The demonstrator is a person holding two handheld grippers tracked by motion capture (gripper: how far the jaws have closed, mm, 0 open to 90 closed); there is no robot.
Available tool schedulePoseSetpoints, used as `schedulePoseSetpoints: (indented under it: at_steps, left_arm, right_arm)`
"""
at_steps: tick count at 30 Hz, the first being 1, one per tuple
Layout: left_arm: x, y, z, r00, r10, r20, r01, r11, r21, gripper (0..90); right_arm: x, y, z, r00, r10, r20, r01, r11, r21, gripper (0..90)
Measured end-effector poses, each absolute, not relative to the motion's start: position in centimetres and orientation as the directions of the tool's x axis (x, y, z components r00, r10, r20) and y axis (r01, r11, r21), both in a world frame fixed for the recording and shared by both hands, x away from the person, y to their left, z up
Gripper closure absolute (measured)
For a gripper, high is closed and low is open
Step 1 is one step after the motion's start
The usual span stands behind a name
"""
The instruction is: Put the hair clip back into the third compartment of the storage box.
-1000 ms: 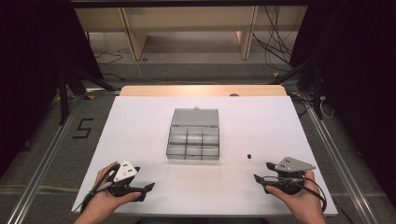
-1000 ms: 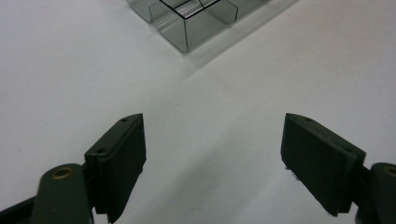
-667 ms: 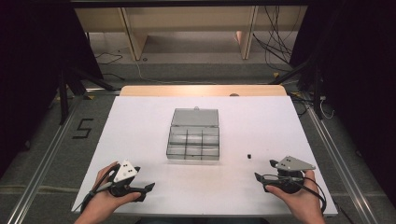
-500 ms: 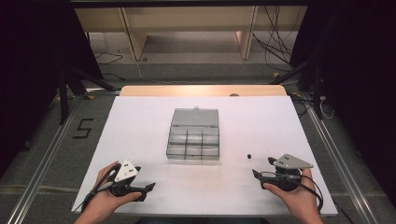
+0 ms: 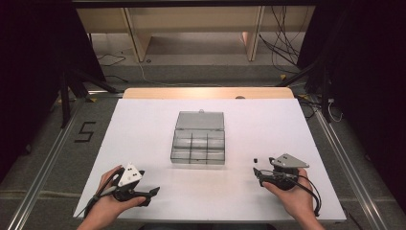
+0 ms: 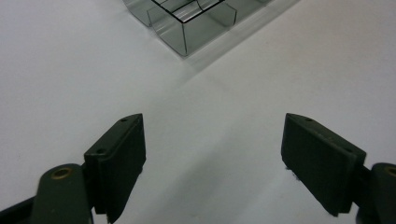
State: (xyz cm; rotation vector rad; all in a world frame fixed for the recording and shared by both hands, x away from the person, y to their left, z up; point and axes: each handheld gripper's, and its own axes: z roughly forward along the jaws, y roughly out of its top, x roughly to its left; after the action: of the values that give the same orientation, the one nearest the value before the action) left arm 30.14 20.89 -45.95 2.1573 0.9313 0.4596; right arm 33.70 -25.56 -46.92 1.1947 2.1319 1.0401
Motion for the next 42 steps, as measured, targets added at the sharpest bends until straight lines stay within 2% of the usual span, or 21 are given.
schedulePoseSetpoints:
  at_steps: [18, 42]
  left_arm:
    - [30.2, 20.9, -46.0, 0.673, 0.739, 0.036, 0.477, -0.47, 0.743, 21.7]
    - [30.2, 20.9, -46.0, 0.675, 0.737, 0.036, 0.478, -0.474, 0.74, 21.7]
  right_arm:
    - [35.8, -24.3, -48.3, -0.443, 0.896, -0.04, 0.531, 0.297, 0.794, 37.8]
    - [37.8, -23.6, -49.4, -0.442, 0.897, -0.028, 0.573, 0.306, 0.76, 53.8]
